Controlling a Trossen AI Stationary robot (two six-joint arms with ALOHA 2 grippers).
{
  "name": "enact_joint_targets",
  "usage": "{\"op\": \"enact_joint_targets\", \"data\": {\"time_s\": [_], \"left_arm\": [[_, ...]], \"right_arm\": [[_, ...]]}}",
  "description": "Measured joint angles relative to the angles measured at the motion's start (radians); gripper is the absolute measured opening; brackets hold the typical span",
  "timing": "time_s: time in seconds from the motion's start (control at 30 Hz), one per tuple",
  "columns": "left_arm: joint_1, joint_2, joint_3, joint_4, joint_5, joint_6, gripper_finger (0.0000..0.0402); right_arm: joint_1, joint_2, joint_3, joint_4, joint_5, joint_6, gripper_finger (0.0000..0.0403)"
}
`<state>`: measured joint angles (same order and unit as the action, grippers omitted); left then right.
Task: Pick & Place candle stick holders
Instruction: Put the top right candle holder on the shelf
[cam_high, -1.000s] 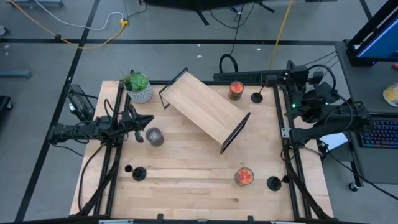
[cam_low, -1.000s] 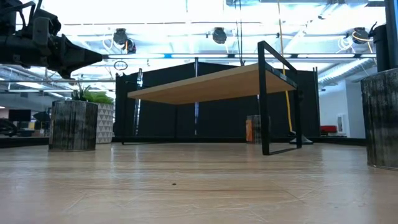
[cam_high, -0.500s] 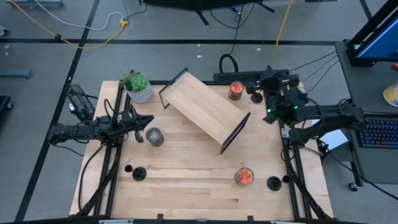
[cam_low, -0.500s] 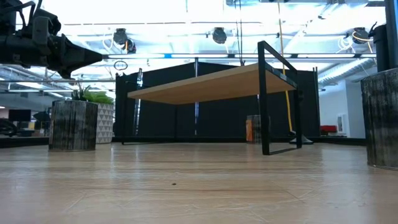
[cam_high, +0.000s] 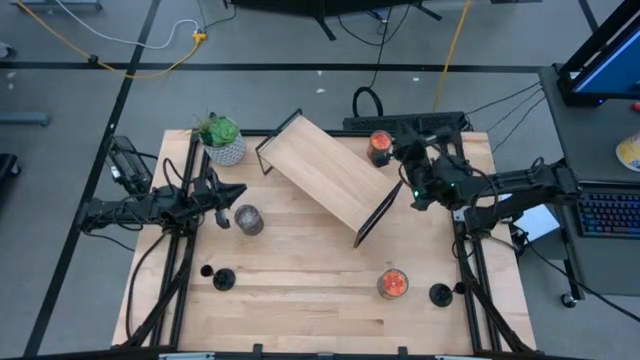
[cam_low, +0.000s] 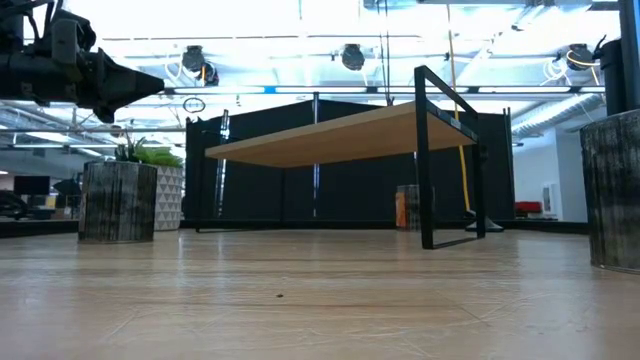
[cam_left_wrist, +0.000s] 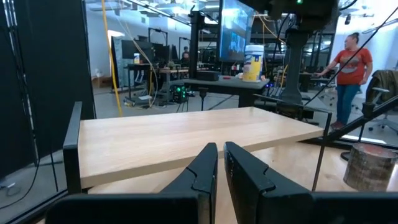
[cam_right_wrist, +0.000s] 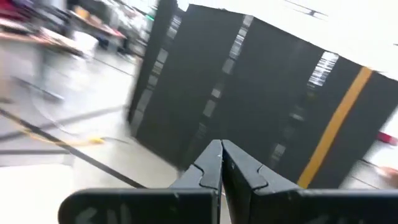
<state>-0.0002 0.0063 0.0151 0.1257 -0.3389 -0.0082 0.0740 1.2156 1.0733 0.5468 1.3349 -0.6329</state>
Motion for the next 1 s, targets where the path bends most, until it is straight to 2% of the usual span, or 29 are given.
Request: {"op": "enact_joint_targets", "data": {"time_s": [0.07,0.17,0.2,0.3,0.43,0.7,0.87,1.0], "left_arm": [[0.000,0.000,0.000,0.000,0.000,0.000,0.0035],[0.000,0.000,0.000,0.000,0.000,-0.002,0.0035],[0.000,0.000,0.000,0.000,0.000,-0.010,0.0035],[0.000,0.000,0.000,0.000,0.007,-0.037,0.0035],[0.000,0.000,0.000,0.000,0.046,-0.048,0.0035],[-0.001,0.000,0.000,0.000,0.085,-0.058,0.0035],[-0.001,0.000,0.000,0.000,0.086,-0.057,0.0035],[-0.001,0.000,0.000,0.000,0.085,-0.054,0.0035]], "right_arm": [[0.006,-0.012,0.000,-0.108,-0.100,0.129,0.0000],[-0.017,-0.034,0.001,-0.314,-0.343,0.390,0.0000],[-0.033,-0.035,0.006,-0.370,-0.390,0.453,0.0000],[-0.081,-0.034,0.032,-0.491,-0.424,0.547,0.0000],[-0.171,-0.036,0.086,-0.628,-0.541,0.632,0.0000],[-0.430,-0.036,0.220,-1.128,-0.741,0.925,0.0000],[-0.597,-0.036,0.247,-1.360,-0.875,1.101,0.0000],[-0.738,-0.026,0.247,-1.535,-1.005,1.181,0.0000]]}}
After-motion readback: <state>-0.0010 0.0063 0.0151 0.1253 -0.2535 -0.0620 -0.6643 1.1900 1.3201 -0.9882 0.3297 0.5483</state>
